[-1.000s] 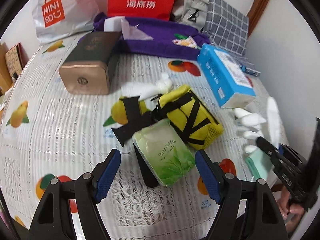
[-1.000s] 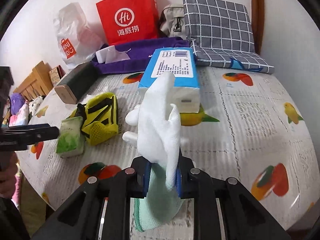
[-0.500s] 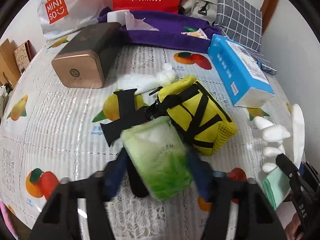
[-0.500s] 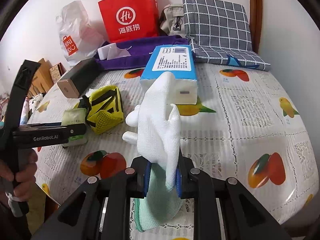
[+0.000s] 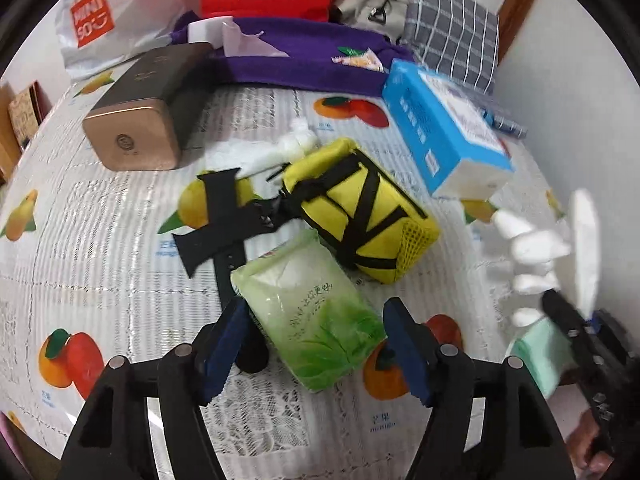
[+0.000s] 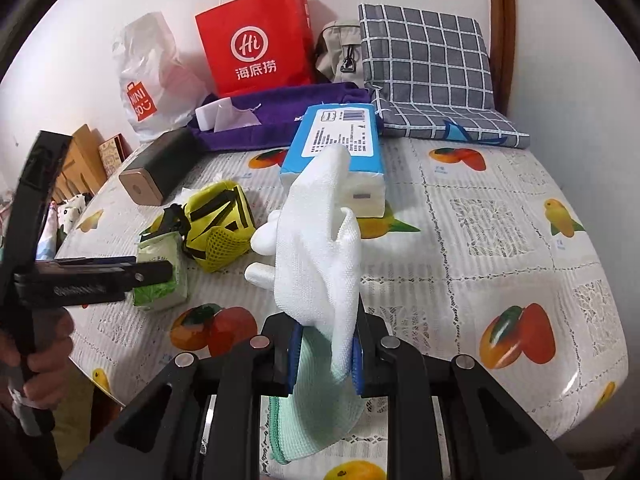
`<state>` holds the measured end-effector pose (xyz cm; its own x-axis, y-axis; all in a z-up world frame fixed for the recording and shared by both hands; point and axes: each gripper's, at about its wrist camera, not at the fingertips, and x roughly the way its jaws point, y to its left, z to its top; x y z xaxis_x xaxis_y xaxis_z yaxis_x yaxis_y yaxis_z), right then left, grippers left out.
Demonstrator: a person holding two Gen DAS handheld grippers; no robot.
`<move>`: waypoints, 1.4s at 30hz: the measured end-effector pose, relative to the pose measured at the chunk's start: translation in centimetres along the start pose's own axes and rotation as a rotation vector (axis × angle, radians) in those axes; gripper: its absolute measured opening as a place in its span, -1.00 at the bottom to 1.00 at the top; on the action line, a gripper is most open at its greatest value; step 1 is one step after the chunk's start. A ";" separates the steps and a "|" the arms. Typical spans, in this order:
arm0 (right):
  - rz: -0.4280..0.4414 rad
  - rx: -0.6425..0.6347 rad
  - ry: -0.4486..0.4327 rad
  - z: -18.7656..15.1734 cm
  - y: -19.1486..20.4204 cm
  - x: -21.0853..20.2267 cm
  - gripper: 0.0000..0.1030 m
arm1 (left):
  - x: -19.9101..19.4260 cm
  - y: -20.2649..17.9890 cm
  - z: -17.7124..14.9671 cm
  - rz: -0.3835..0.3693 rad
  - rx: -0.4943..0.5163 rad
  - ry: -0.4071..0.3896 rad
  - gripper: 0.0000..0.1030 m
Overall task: Organize soft objects
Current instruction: 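Lift the white glove with the right tool while the left tool grasps the green tissue packet, then carry the glove and green tissue packet with both tools onto the purple towel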
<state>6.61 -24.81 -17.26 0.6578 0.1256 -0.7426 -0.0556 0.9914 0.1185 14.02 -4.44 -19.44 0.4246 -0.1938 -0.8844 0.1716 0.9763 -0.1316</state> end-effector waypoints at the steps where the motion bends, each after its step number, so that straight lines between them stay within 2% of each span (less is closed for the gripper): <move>1: 0.001 -0.001 -0.002 0.0 0.0 -0.1 -0.61 | 0.3 -0.3 -0.1 0.011 0.012 0.005 0.43; 5: -0.006 -0.003 -0.010 0.0 0.0 -0.7 -0.61 | 1.1 -1.5 -0.5 0.079 0.047 -0.005 0.43; 7: -0.012 -0.001 -0.015 0.0 -0.1 -1.1 -0.61 | 0.8 -1.4 -0.6 0.077 0.045 -0.022 0.29; 9: -0.019 0.003 -0.019 0.1 -0.2 -1.5 -0.61 | 0.3 -1.3 -0.5 0.108 0.048 -0.019 0.21; 12: -0.031 0.014 -0.024 0.4 -0.3 -2.2 -0.61 | -1.2 -0.8 -0.4 0.122 0.052 -0.041 0.18; 20: -0.030 0.027 -0.100 2.3 0.2 -5.5 -0.61 | -5.1 0.7 0.7 0.100 0.030 -0.079 0.18; 27: -0.018 0.002 -0.151 4.4 1.5 -7.7 -0.61 | -6.6 1.6 2.0 0.076 -0.004 -0.100 0.18; 42: 0.029 -0.037 -0.165 9.0 3.1 -6.6 -0.61 | -9.3 4.5 5.5 0.059 -0.048 -0.166 0.18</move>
<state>8.84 -22.85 -6.05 0.7696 0.1497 -0.6208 -0.1019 0.9885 0.1120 15.73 1.23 -9.30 0.5742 -0.1454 -0.8057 0.1009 0.9892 -0.1066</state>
